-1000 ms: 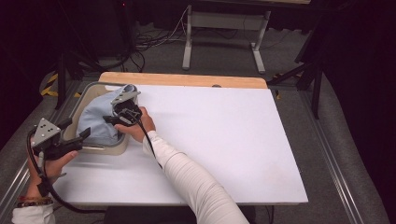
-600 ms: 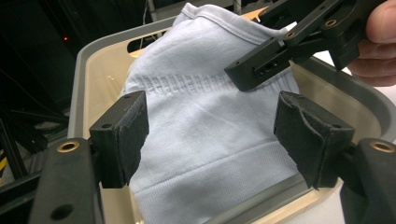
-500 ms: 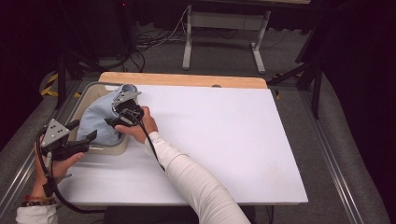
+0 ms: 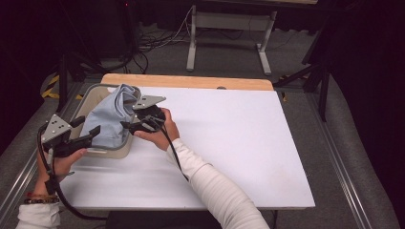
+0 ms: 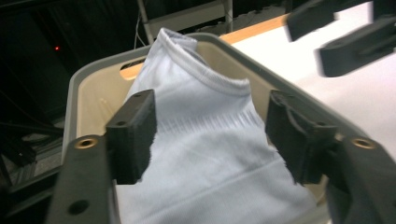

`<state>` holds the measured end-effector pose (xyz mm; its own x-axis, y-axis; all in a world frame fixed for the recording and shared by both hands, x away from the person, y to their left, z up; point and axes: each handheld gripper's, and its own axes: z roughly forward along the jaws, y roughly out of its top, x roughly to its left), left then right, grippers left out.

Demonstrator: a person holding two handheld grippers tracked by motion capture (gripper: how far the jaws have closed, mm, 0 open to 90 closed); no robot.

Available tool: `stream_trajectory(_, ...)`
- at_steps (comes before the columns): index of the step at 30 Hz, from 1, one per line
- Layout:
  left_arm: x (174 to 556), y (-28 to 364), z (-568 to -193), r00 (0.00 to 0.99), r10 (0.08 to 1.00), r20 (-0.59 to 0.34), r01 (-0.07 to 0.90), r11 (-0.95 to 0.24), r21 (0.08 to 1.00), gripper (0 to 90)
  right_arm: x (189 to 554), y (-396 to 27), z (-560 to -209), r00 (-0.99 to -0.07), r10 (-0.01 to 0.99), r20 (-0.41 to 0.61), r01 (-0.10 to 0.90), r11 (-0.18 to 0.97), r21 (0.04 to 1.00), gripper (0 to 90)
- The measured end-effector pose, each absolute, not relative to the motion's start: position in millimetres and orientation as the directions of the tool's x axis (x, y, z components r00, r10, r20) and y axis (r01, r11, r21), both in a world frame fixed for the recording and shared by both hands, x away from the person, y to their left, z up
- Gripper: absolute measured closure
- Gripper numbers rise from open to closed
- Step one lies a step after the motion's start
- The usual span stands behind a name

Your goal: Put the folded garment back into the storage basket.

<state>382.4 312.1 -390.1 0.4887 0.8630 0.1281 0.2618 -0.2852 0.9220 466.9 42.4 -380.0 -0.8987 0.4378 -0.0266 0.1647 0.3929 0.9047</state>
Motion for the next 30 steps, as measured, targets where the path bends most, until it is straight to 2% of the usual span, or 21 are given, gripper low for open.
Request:
stream_trajectory(7,413,304,-373,0.526,0.837,0.147,0.283,-0.336,0.898,57.0,446,0,-369,-0.896,0.438,-0.067,0.111,0.367,0.924,35.3)
stream_trajectory(14,448,301,-367,0.506,0.852,0.137,0.348,-0.346,0.871,60.4,428,-31,-365,-0.893,0.441,-0.094,0.090,0.379,0.921,34.8)
stream_trajectory(19,481,299,-372,0.486,0.862,0.143,0.433,-0.379,0.818,67.9,412,-63,-366,-0.887,0.449,-0.110,0.085,0.394,0.915,34.9)
stream_trajectory(30,506,290,-390,0.516,0.847,0.127,0.511,-0.424,0.748,85.1,387,-121,-371,-0.865,0.484,-0.133,0.096,0.420,0.902,34.9)
